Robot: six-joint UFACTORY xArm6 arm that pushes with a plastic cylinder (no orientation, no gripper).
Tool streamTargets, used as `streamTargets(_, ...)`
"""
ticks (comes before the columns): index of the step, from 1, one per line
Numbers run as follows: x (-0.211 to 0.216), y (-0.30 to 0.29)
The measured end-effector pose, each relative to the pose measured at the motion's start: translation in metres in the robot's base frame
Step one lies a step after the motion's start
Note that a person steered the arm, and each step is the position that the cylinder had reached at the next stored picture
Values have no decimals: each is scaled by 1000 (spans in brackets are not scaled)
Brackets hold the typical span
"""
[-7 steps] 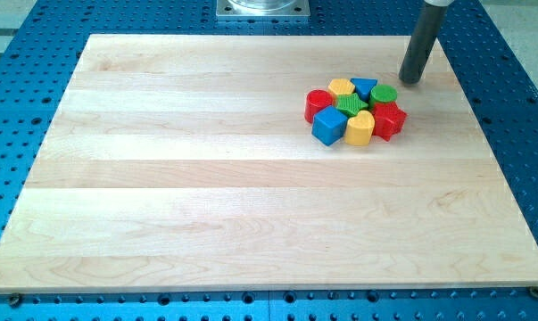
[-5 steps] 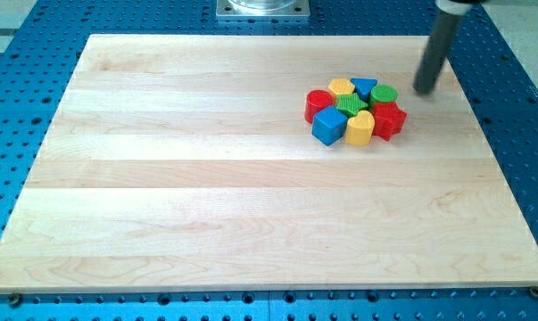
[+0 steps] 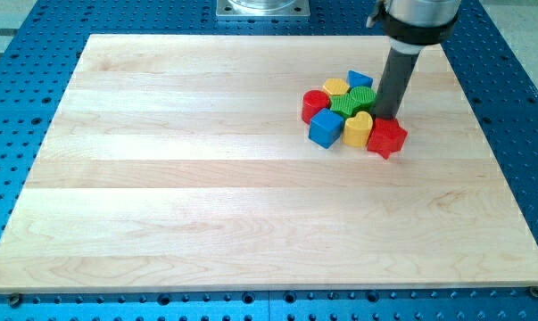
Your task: Place the green blocks at the top center of the board
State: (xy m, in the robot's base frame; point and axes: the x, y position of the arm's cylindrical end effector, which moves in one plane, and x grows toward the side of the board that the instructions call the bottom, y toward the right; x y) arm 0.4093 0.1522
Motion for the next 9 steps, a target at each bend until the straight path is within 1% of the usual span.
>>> streamTargets(1, -15, -33)
streamTargets(2, -57, -54)
streamTargets(3, -95, -102)
streamTargets(4, -91, -128)
streamTargets(5, -112, -132)
streamTargets(6, -159, -177)
streamTargets(7, -214, -195)
streamTargets(8, -205, -121)
streamTargets(9, -166, -77)
